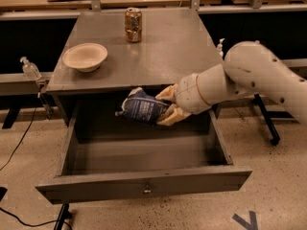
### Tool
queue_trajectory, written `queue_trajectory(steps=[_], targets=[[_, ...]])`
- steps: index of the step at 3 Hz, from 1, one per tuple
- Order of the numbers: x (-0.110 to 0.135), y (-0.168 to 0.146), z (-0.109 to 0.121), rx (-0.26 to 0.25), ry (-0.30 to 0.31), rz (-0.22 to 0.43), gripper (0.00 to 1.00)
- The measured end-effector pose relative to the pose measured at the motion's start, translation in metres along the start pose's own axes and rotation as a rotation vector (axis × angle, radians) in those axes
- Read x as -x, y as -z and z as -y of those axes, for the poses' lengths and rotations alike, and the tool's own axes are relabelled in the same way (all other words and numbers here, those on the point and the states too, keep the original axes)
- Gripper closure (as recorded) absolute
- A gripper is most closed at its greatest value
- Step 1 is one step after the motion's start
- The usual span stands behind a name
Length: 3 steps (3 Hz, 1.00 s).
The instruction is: Place blue chip bag into top drawer
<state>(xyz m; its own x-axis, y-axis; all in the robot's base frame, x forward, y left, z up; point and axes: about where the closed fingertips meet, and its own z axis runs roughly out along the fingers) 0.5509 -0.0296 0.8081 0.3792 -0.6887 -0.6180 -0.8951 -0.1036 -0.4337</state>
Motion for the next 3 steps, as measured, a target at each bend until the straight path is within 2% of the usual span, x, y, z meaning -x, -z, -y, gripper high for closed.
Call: queue_trajectory(steps=[2,3], targets=[[-0.033,-0.047,-0.036,0.063,0.042,0.001,0.51],[-0.035,-0.052,-0.039,0.071,0.044,0.003,0.19]])
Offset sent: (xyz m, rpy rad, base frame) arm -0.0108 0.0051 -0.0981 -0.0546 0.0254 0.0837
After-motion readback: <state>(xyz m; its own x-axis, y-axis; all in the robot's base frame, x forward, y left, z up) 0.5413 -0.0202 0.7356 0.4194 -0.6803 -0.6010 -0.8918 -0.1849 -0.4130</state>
